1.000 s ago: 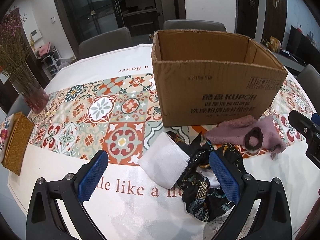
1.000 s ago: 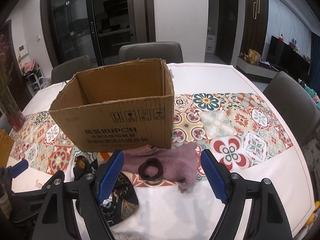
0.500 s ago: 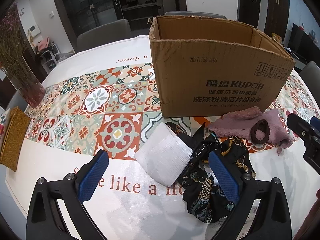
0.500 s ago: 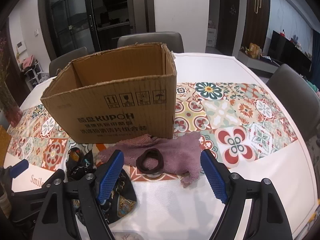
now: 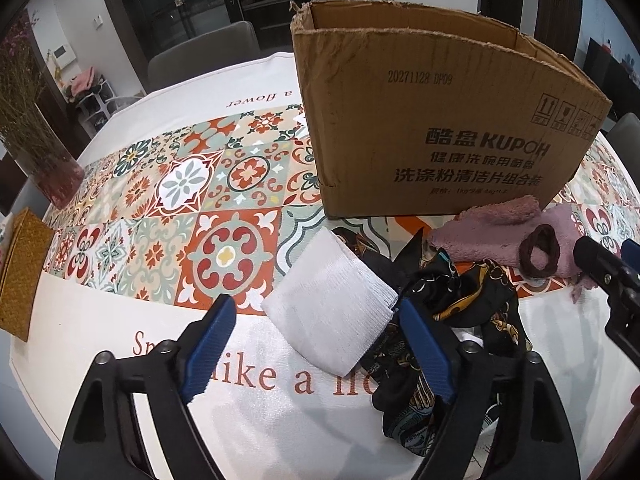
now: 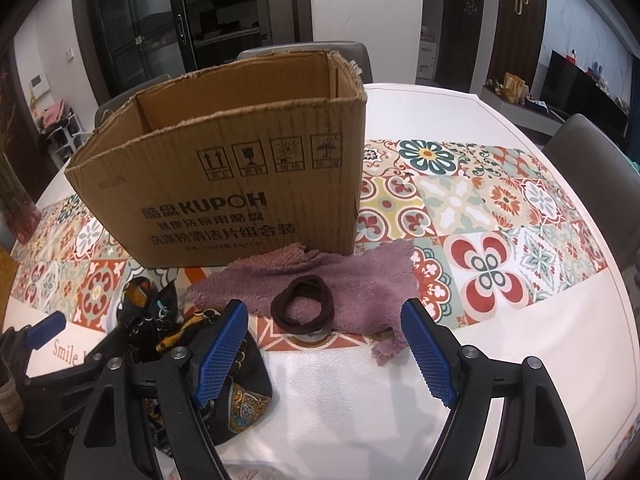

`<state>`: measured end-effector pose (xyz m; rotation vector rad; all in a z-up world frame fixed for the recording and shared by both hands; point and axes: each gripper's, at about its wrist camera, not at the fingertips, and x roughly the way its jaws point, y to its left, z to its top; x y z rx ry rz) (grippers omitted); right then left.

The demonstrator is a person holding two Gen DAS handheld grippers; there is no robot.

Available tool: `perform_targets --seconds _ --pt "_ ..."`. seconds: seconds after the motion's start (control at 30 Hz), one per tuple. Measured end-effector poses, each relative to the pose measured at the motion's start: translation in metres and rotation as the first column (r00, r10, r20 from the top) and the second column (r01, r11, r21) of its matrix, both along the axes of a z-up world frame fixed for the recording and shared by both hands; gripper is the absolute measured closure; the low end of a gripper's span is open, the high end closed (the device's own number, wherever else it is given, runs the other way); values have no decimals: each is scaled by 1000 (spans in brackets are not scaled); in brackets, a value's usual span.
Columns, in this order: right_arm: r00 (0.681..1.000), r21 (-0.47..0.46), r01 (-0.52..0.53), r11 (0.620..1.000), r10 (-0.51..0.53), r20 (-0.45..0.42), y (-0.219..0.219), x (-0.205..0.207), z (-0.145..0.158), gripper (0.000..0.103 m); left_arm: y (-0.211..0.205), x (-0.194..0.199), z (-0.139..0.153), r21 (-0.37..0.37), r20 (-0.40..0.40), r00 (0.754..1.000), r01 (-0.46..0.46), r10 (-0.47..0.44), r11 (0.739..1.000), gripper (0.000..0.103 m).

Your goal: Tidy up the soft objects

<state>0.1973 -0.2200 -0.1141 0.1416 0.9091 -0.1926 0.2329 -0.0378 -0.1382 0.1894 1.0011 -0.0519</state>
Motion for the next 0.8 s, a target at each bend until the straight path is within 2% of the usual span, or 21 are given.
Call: perform_targets --seconds 0.1,0.23,0.6,0.67,0.73,0.8 --pt "1000 0 -2 1000 2 -9 1 1 -5 23 1 2 -3 -5 -10 1000 1 -1 1000 25" --pt "1000 -1 -5 1000 5 -22 4 4 -11 23 4 2 -7 -9 -7 1000 -8 8 1000 38" --pt "998 -28 -28 999 27 -55 15 12 -26 23 20 1 -19 -78 -21 999 -52 50 996 63" --pt "998 -31 -33 999 31 -58 17 13 -28 23 22 0 -19 -92 -27 998 -56 54 994 72" --pt "998 -29 -41 999 39 -57 19 14 -30 23 24 -1 -19 -109 -37 998 -60 57 992 77" --pt "997 -28 -47 999 45 -56 21 14 -30 23 26 -3 -19 -115 -45 997 -67 63 991 77"
